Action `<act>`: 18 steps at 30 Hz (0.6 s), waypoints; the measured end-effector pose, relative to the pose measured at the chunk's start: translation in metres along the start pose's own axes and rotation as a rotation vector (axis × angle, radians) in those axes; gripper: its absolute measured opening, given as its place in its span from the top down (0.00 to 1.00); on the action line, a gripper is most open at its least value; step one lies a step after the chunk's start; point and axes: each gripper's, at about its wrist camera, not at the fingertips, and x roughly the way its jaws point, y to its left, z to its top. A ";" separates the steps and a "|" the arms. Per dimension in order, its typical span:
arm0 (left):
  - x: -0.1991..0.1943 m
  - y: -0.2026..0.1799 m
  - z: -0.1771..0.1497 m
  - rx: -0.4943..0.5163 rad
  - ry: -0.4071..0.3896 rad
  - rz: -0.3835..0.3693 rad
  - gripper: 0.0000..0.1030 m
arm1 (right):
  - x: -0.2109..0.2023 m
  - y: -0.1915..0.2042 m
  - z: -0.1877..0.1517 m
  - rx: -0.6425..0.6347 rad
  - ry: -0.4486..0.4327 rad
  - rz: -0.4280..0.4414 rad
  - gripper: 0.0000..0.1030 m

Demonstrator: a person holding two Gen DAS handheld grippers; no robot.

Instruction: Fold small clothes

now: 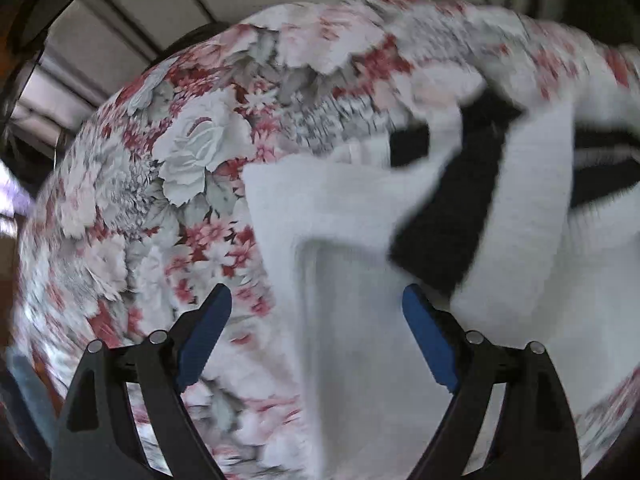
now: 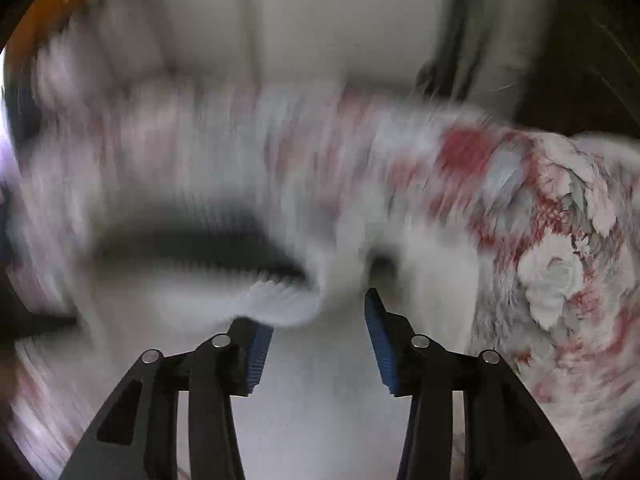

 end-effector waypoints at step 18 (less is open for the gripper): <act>0.013 0.056 0.006 -0.232 0.052 -0.171 0.05 | 0.036 -0.022 -0.011 0.226 0.194 0.069 0.35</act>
